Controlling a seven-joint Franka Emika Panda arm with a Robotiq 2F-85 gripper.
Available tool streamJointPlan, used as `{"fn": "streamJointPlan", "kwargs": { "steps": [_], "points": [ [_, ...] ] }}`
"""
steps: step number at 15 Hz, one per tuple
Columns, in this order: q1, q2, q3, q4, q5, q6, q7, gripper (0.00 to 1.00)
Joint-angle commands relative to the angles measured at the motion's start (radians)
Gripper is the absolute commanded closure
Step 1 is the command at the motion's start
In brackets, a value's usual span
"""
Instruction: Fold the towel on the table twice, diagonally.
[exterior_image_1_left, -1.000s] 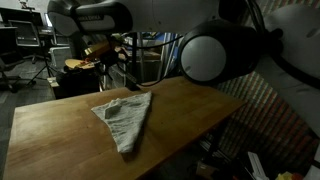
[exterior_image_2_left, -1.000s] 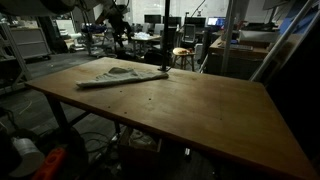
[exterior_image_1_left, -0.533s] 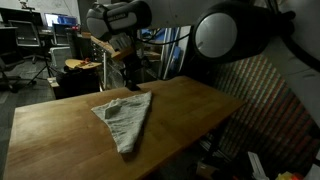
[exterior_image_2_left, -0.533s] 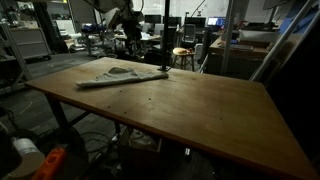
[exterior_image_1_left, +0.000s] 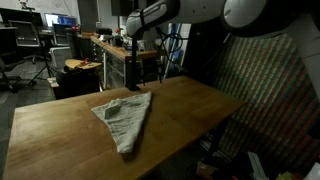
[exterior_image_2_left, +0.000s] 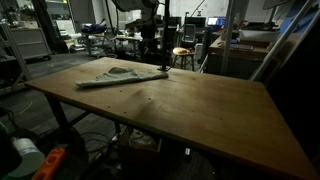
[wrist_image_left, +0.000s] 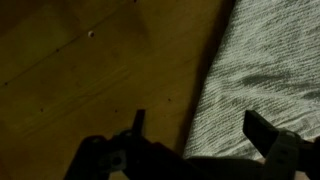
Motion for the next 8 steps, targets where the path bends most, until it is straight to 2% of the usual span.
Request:
{"fn": "streamJointPlan", "kwargs": {
  "steps": [1, 6, 8],
  "points": [
    [-0.061, -0.156, 0.02, -0.241, 0.076, 0.186, -0.171, 0.0],
    [-0.128, -0.281, 0.049, -0.485, 0.21, 0.387, -0.431, 0.0],
    [-0.149, -0.324, 0.067, -0.563, 0.27, 0.433, -0.547, 0.0]
  ]
}}
